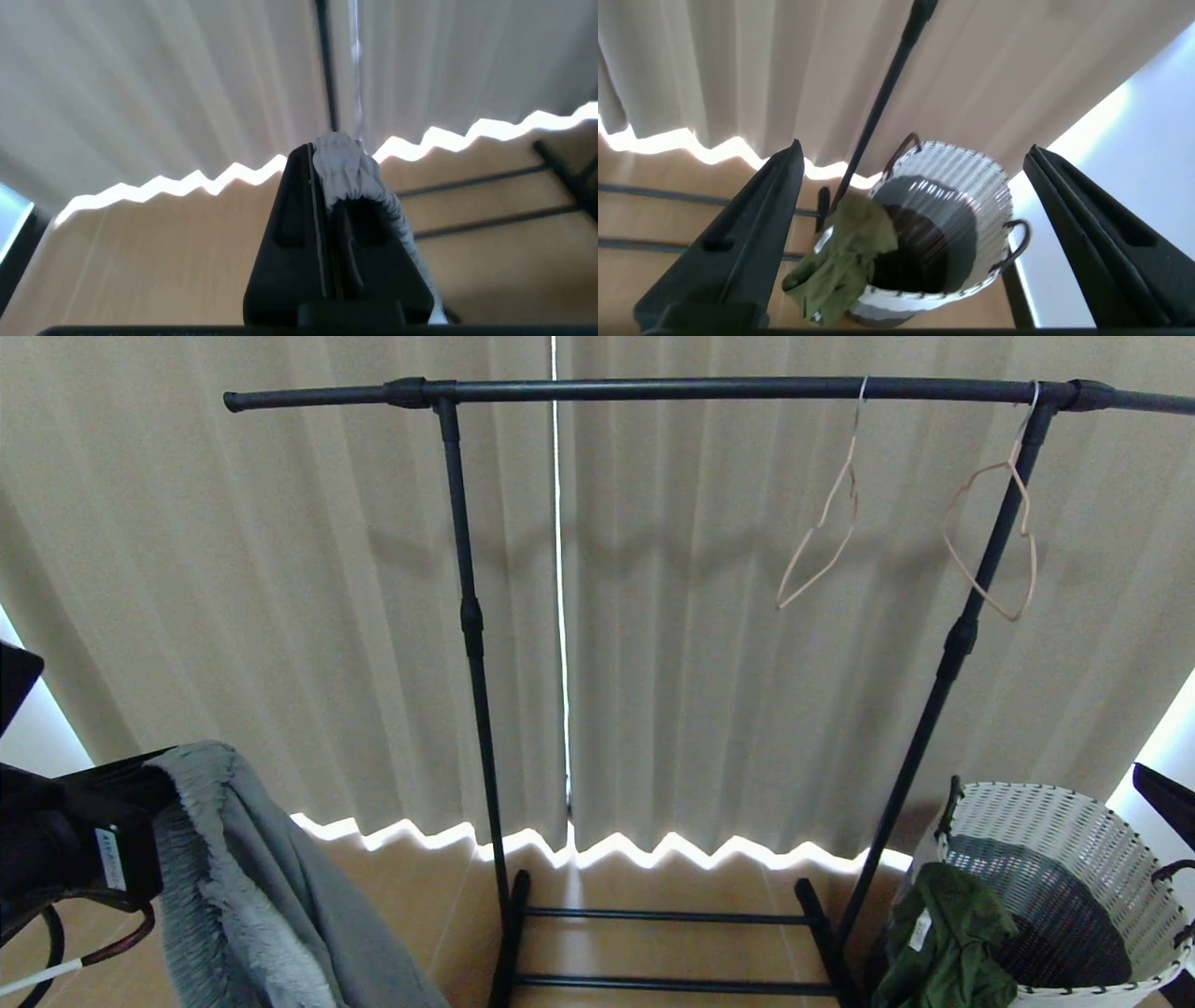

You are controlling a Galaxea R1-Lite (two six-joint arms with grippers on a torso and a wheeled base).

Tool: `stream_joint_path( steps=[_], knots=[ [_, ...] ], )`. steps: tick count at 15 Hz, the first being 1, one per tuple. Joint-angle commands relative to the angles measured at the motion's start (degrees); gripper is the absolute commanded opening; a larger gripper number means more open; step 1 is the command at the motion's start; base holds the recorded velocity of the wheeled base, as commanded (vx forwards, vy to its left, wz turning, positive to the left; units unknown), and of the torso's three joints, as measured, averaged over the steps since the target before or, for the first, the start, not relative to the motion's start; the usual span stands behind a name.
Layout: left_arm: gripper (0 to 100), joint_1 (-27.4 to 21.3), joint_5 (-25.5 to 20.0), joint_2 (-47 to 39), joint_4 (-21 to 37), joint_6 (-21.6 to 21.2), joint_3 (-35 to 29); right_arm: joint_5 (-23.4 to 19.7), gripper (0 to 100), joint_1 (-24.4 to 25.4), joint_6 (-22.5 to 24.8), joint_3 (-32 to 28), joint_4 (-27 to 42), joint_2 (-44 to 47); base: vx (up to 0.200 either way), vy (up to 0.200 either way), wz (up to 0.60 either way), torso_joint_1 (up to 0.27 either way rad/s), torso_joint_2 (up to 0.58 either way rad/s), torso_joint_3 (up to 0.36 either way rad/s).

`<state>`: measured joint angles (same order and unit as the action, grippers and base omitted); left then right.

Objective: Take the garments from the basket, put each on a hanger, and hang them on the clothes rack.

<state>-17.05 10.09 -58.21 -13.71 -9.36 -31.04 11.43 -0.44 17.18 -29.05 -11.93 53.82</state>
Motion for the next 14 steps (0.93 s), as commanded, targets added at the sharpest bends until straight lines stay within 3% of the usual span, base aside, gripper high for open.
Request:
stream_joint_path(
  steps=[1, 8, 12, 14],
  knots=[
    [0, -1.14, -0.6, -0.33, -1.31, -0.04, 0.36, -0.01, 100, -0.35, -0.04, -0.22, 0.07, 0.23, 0.0, 0.0, 0.0, 0.149, -0.42, -0.271],
    [0, -3.42, -1.22, 1.08, -3.95, -1.01, 3.53, -0.45, 100, -0.79, -0.13, -1.8, -0.11, 3.04, 0.0, 0.0, 0.0, 0.179, -0.46, -0.286],
    [0, -3.16, -4.21, 1.26, -15.38, -0.48, 9.24, -0.45, 100, -0.79, -0.13, -3.91, -0.19, 4.1, 0.0, 0.0, 0.0, 0.21, -0.48, -0.282],
    [0, -2.63, -4.64, 0.11, -18.19, -0.92, 9.5, -0.45, 100, -0.79, -0.13, -4.35, -0.19, 4.19, 0.0, 0.0, 0.0, 0.222, -0.5, -0.278]
  ],
)
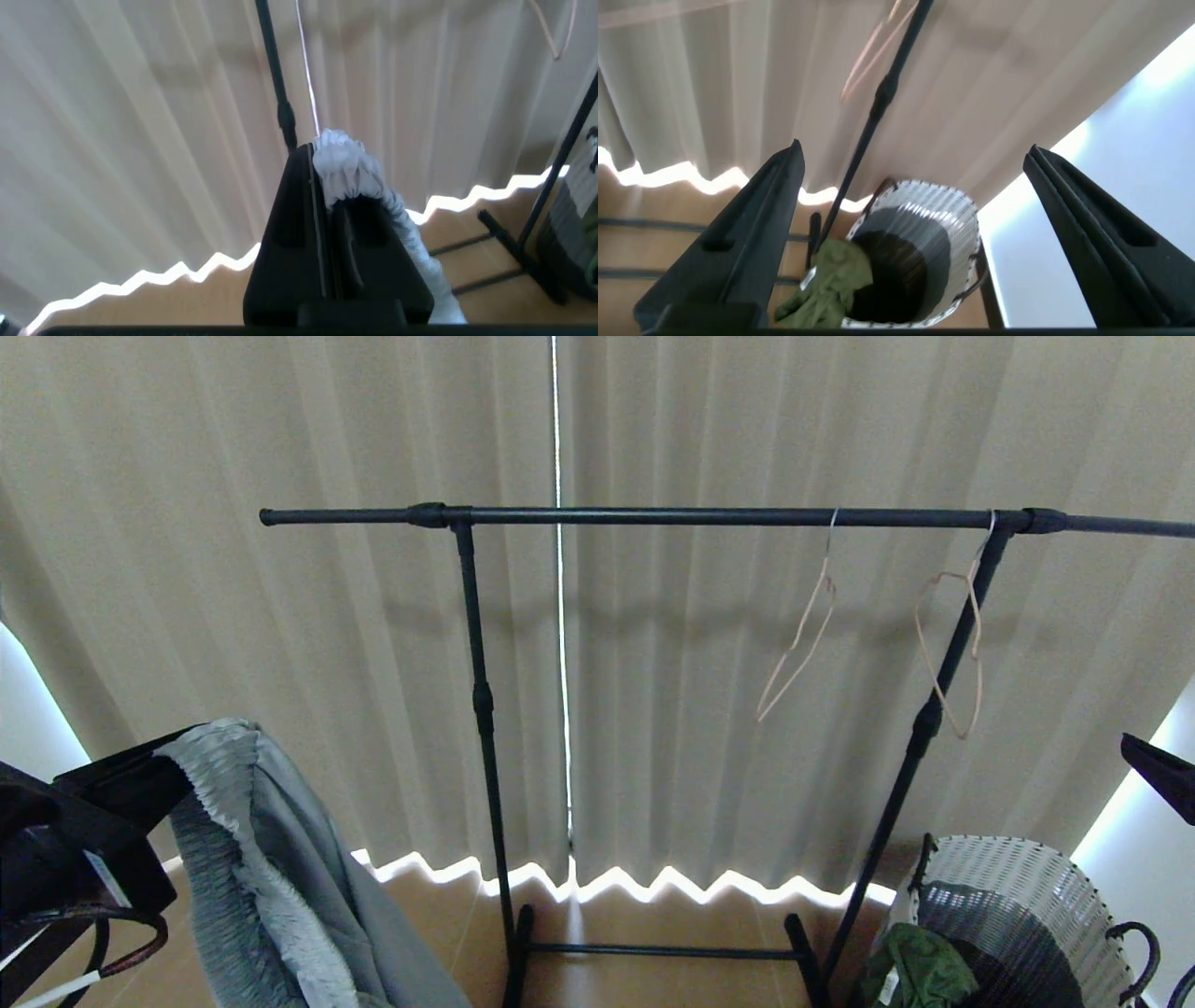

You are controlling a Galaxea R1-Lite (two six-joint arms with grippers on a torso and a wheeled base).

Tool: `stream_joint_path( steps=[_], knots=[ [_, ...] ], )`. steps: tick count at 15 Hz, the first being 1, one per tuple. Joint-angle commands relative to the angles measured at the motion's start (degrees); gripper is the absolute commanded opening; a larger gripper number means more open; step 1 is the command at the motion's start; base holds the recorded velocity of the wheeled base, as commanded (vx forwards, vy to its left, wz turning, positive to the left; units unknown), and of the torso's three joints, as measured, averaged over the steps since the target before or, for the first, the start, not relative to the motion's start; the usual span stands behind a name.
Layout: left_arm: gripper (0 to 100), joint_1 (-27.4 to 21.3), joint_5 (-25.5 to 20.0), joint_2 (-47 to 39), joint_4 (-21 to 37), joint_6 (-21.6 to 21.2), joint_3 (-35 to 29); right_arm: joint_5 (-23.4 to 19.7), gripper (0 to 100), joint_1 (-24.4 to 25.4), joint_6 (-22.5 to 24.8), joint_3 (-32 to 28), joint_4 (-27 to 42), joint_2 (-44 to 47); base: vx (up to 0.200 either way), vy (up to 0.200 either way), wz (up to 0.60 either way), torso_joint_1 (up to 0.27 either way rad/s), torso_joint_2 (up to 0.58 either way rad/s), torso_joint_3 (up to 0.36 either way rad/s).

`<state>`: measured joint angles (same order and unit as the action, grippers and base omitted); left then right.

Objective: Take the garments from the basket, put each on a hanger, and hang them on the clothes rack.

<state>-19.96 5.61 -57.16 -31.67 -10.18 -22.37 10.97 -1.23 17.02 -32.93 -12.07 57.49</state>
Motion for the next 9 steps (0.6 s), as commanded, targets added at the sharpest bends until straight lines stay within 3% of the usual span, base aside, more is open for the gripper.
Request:
stream_joint_path(
  steps=[1, 4, 9],
  knots=[
    [0, 0.27, -0.07, -0.93, -0.32, -0.1, 1.19, -0.07, 100, 0.0, 0.03, -0.47, -0.06, 0.52, 0.0, 0.0, 0.0, 0.222, -0.51, -0.276],
    [0, 0.27, -0.07, -0.76, -0.41, -0.46, 2.42, -0.34, 100, 0.09, 0.12, -0.38, -0.15, 1.13, 0.0, 0.0, 0.0, 0.15, -0.33, -0.191],
    [0, 0.27, -0.07, 0.38, -0.41, -0.54, 2.59, -3.85, 100, 0.0, -0.85, -1.79, 0.12, 2.45, 0.0, 0.0, 0.0, 0.015, -0.03, -0.019]
  ],
)
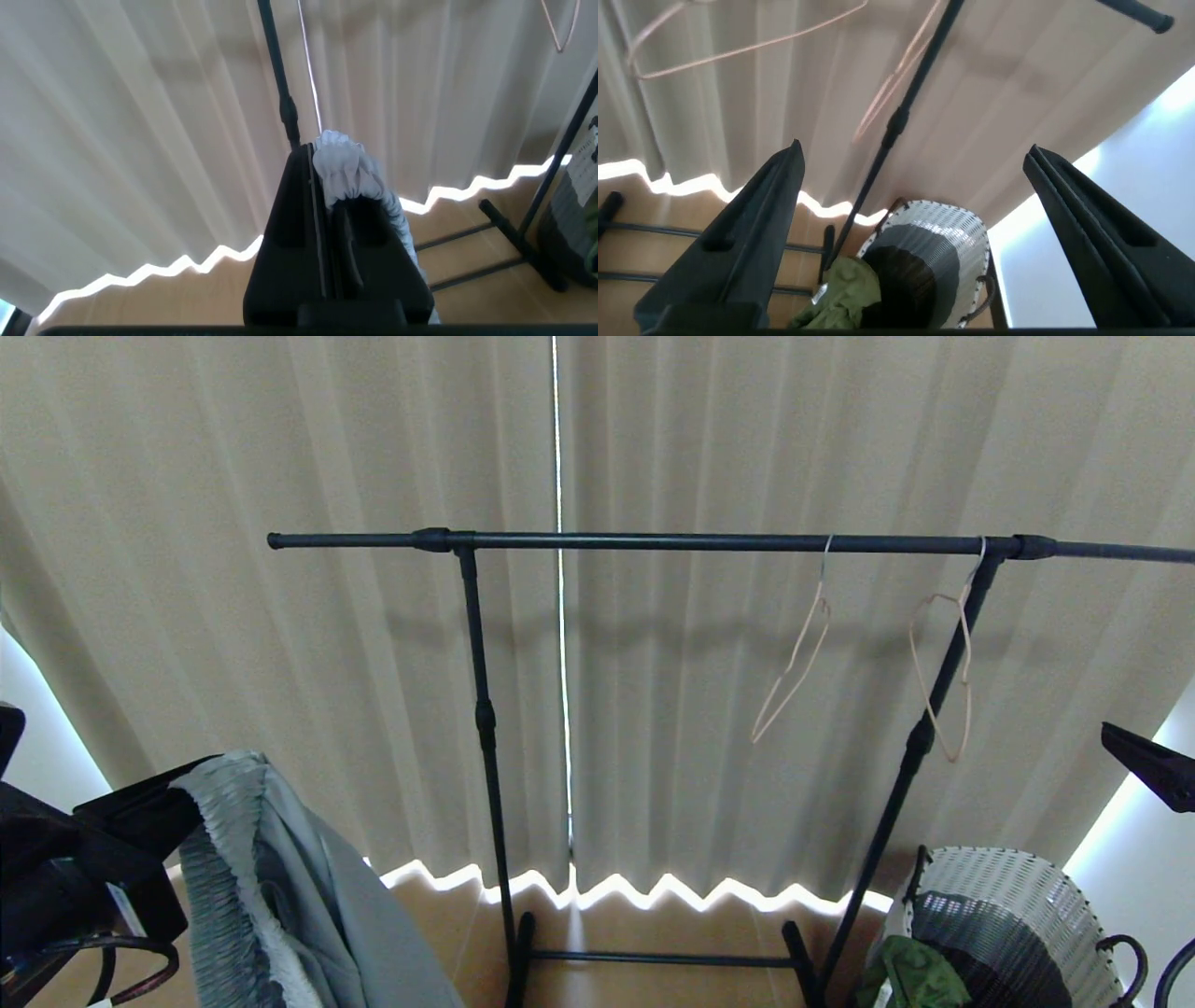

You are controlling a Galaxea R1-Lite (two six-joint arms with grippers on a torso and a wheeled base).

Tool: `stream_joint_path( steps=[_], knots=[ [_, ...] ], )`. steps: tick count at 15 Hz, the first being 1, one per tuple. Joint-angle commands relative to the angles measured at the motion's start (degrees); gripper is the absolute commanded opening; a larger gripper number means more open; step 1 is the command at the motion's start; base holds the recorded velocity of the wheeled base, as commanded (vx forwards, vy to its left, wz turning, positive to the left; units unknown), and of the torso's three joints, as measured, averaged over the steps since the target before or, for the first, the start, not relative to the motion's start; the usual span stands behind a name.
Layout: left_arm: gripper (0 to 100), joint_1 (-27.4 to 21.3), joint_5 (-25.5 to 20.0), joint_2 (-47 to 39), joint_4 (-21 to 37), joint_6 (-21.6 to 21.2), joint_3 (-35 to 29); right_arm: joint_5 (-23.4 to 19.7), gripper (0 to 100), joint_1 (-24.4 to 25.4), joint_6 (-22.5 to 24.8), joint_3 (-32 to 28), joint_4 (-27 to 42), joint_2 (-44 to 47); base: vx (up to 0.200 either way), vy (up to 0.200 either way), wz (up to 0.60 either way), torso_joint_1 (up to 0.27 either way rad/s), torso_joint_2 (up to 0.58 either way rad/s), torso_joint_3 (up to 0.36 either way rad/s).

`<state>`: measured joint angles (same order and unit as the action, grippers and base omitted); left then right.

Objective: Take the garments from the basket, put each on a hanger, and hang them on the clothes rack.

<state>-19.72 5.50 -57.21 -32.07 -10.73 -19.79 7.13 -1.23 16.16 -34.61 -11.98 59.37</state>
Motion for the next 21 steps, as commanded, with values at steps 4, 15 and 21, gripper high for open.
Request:
stream_joint_path(
  steps=[4, 15, 21],
  knots=[
    [0, 0.04, 0.04, 0.7, -0.01, -0.87, 0.1, -0.1, 100, 0.0, -0.17, 0.16, 0.03, 1.45, 0.0, 0.0, 0.0, 0.0, 0.0, 0.0],
    [0, 0.04, 0.13, 1.14, -0.01, -0.96, 0.19, -0.1, 100, 0.09, -1.05, 0.24, -0.15, 2.51, 0.0, -0.109, 0.0, 0.003, 0.0, 0.0],
    [0, 0.04, 0.13, 0.7, 0.17, -0.87, 0.01, -0.1, 100, 0.18, -1.66, 0.24, -0.15, 2.68, 0.0, 0.0, 0.0, 0.0, 0.0, 0.0]
  ],
)
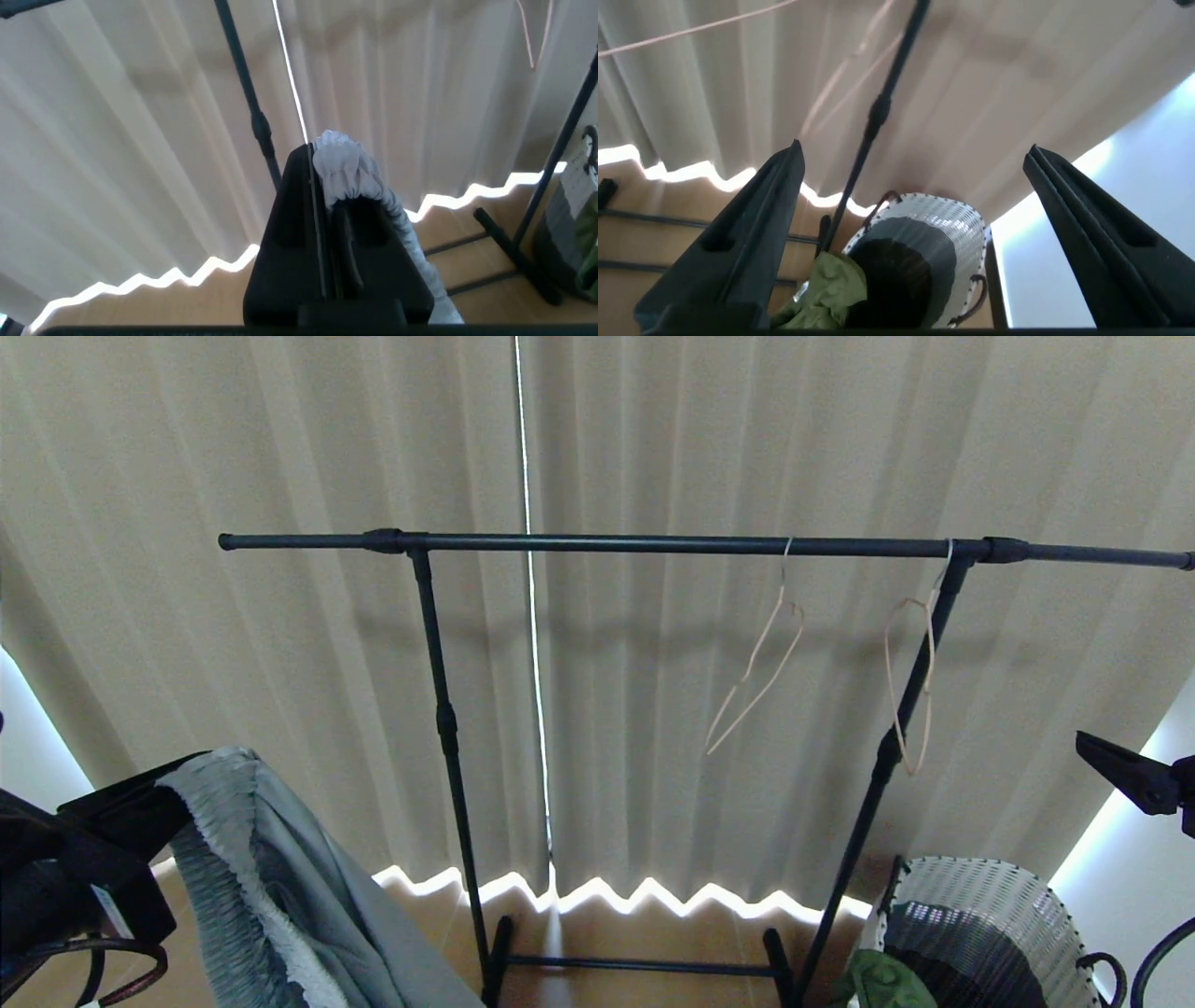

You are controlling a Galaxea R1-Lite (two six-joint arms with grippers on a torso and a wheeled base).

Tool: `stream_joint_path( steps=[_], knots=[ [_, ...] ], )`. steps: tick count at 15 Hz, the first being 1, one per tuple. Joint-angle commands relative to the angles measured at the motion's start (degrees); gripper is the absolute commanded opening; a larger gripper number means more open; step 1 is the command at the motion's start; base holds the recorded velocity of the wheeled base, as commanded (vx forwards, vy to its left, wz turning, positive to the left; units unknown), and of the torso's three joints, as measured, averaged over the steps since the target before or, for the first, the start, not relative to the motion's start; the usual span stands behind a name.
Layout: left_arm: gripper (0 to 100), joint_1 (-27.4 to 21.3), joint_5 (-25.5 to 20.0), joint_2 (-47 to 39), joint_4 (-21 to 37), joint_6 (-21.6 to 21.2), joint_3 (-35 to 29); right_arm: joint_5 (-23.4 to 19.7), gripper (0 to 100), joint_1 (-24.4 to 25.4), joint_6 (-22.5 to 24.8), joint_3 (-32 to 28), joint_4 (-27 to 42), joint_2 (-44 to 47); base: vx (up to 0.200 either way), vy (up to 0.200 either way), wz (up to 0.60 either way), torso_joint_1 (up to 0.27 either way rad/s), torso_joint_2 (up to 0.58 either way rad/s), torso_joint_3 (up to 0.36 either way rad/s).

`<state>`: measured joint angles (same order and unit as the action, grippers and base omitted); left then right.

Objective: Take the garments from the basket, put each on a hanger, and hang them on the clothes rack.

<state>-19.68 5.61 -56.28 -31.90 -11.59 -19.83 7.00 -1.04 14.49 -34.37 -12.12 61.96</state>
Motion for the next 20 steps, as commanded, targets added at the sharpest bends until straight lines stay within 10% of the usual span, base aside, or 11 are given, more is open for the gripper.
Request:
stream_joint_path(
  steps=[1, 11, 20],
  knots=[
    [0, -0.01, 0.02, -0.23, 0.0, -0.01, -0.03, 0.03, 100, -0.02, 0.01, 0.0, 0.08, 0.09, 0.2, 0.0, 0.0, 0.002, 0.0, -0.002],
    [0, 0.08, 0.11, -2.95, -0.09, 0.43, -0.03, 0.12, 100, -0.02, -0.17, -0.44, 0.43, 4.39, 0.18, 0.0, 0.0, 0.001, 0.0, 0.003],
    [0, 1.39, 0.11, -10.6, -5.1, 0.61, 0.15, 2.06, 100, 2.71, -12.82, -5.89, 2.19, 20.74, 0.0, 0.0, 0.0, 0.0, 0.0, 0.0]
  ],
)
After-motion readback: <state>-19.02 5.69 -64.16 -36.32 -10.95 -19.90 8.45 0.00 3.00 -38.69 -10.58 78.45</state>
